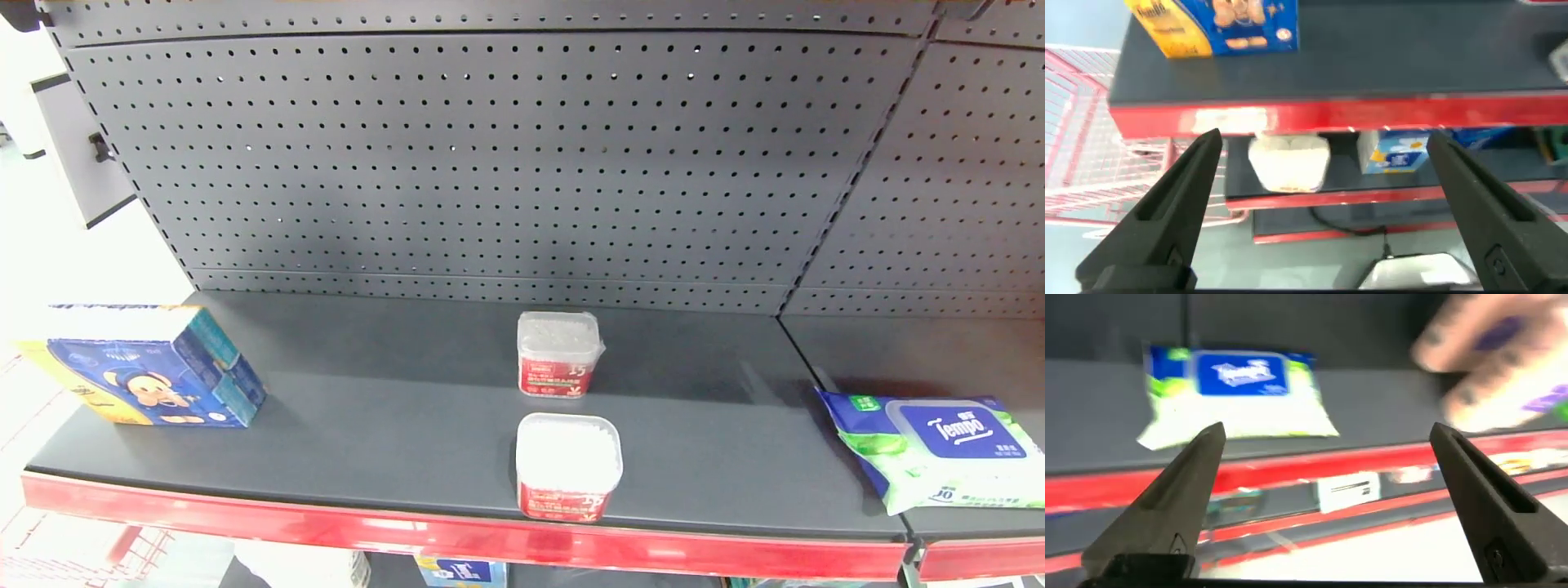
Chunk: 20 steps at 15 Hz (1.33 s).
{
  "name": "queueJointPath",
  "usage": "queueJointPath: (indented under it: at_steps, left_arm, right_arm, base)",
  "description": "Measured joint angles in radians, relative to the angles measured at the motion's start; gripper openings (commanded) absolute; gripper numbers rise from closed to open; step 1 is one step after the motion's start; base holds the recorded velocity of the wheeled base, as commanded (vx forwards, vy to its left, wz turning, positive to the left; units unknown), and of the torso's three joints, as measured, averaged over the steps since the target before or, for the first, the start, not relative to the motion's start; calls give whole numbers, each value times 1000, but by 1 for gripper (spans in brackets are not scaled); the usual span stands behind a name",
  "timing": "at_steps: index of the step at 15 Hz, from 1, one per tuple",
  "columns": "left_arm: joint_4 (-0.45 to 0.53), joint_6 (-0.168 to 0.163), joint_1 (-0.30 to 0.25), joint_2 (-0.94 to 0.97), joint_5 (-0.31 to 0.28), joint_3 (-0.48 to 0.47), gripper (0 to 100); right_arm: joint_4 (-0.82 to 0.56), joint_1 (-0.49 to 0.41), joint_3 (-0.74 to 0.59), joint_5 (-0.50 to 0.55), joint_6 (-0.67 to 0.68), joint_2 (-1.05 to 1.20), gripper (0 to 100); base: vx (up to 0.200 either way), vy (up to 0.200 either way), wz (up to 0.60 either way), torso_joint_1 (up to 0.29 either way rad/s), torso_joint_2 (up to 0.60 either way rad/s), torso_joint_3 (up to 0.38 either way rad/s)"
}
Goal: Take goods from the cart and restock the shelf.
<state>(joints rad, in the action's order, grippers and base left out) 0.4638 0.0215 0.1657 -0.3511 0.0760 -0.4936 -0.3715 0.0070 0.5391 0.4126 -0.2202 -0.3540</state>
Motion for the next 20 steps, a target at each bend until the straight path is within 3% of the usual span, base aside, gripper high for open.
queueJointPath:
  at_steps: [3, 5, 7, 8, 9, 10, 12, 16, 20]
  left_arm:
    - [29, 33, -33, 134, 70, 57, 100]
    - [30, 104, -55, 202, 94, 124, 100]
    - [-29, 116, -64, 234, 92, 211, 100]
    - [-134, 114, -66, 243, 92, 262, 100]
    - [-271, 87, -66, 249, 84, 321, 100]
    - [-363, 41, -67, 253, 62, 374, 100]
    - [-474, -12, -67, 258, -64, 451, 100]
    - [-464, -15, -68, 261, -35, 491, 100]
    - [-463, -14, -68, 261, -34, 493, 100]
  right_arm:
    - [-2, -10, -96, -13, 11, 151, 100]
    - [1, -6, -196, -87, 73, 247, 100]
    - [93, -3, -306, -127, 128, 308, 100]
    - [185, -3, -365, -140, 140, 324, 100]
    - [301, -3, -420, -159, 151, 336, 100]
    - [330, -3, -457, -173, 161, 344, 100]
    - [337, -3, -484, -205, 205, 351, 100]
    - [356, -4, -517, -403, 200, 355, 100]
    - [370, -4, -536, -387, 219, 355, 100]
  base:
    - [0, 0, 0, 0, 0, 0]
    - [0, 0, 0, 0, 0, 0]
    - [0, 0, 0, 0, 0, 0]
    - [0, 0, 0, 0, 0, 0]
    - [0, 0, 0, 0, 0, 0]
    - [0, 0, 0, 0, 0, 0]
    - [0, 0, 0, 0, 0, 0]
    - [0, 0, 0, 0, 0, 0]
    - [0, 0, 0, 0, 0, 0]
